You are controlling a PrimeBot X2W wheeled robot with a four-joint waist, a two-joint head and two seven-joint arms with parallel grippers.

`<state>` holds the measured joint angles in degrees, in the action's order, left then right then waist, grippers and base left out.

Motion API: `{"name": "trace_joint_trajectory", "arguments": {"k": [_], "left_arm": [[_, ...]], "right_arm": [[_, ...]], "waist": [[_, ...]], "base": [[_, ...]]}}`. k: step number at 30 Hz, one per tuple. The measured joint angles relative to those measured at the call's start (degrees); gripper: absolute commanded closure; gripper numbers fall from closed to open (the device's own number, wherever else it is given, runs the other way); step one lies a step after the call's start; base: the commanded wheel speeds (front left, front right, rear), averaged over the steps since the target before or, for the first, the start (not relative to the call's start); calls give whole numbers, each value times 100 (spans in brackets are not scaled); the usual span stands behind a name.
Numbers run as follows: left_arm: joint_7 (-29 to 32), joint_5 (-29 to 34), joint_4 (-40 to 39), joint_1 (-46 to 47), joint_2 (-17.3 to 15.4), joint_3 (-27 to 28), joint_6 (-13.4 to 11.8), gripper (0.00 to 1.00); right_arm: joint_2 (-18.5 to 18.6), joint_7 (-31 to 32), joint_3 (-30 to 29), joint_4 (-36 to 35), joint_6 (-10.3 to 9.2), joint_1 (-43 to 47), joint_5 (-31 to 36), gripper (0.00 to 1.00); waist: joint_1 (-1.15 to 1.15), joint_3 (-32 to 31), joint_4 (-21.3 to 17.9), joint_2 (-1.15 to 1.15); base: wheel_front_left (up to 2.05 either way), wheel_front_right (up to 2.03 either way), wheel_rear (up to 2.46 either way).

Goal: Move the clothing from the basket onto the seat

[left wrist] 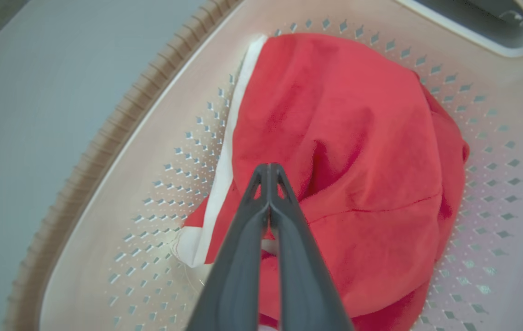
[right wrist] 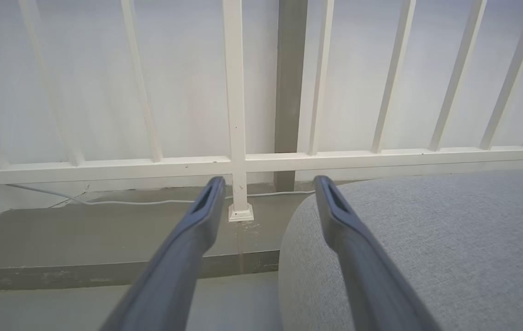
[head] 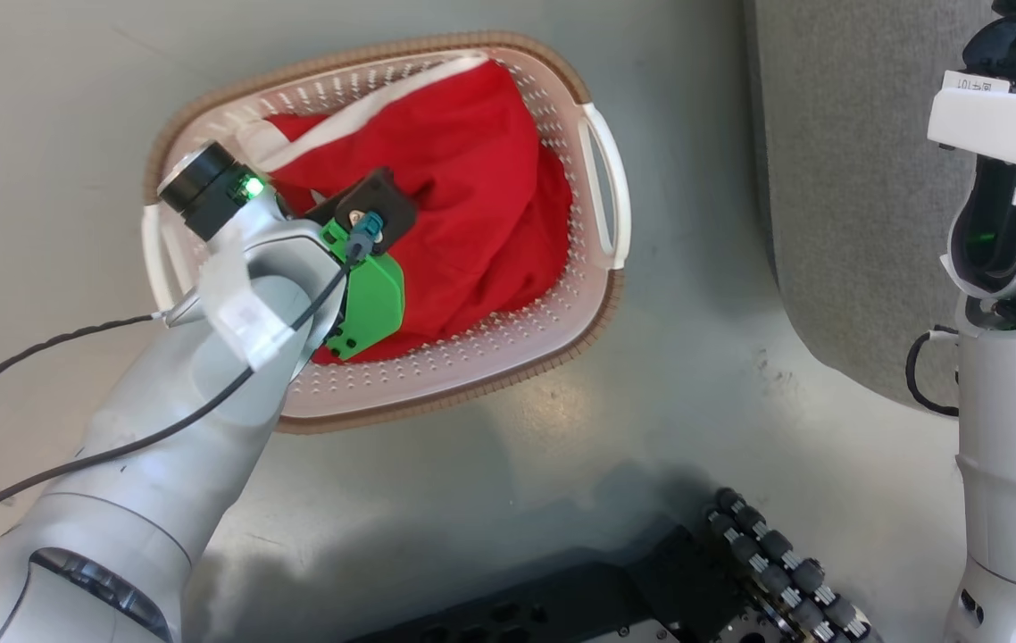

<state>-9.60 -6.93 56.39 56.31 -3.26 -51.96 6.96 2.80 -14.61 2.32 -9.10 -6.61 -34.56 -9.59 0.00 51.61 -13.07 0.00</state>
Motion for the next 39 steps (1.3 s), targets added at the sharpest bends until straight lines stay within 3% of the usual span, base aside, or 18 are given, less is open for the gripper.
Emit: {"name": "trace_joint_trajectory", "arguments": {"k": [3, 6, 8, 9, 10, 19, 23, 39], "left_arm": [[-241, -200, -90, -1, 29, 200, -96, 100], [-353, -377, -165, -2, 45, 413, -247, 66], [-433, -633, -270, -7, 53, 649, -360, 52], [-443, -694, -321, -14, 55, 738, -411, 5], [-467, -746, -363, -21, 59, 812, -470, 0], [-508, -1339, -939, -311, 88, 1581, -924, 0], [-508, -1412, -1603, -453, 89, 2011, -1160, 0], [-506, -1452, -2725, -1934, -385, 3155, -1308, 0]], "right_arm": [[3, 0, -40, 42, 4, 16, 10, 0], [10, 0, -80, 96, 19, 79, 31, 0], [24, 0, -116, 175, 37, 205, 60, 0], [31, 0, -123, 201, 64, 242, 63, 0], [33, 0, -131, 233, 80, 268, 69, 0], [42, 0, -130, 466, 203, 621, 146, 0], [54, 0, -123, 588, 256, 847, 219, 0], [47, 0, 118, 1036, 447, 1533, 310, 0]], "waist": [[0, -114, 80, 0], [0, -245, 154, 0], [0, -390, 226, 0], [0, -441, 248, 0], [0, -497, 271, 0], [0, -1029, 425, 0], [0, -1278, 487, 0], [-1, -2320, 672, 0]], "base": [[0, 0, 0], [0, 0, 0], [0, 0, 0], [0, 0, 0], [0, 0, 0], [0, 0, 0], [0, 0, 0], [0, 0, 0]]}}
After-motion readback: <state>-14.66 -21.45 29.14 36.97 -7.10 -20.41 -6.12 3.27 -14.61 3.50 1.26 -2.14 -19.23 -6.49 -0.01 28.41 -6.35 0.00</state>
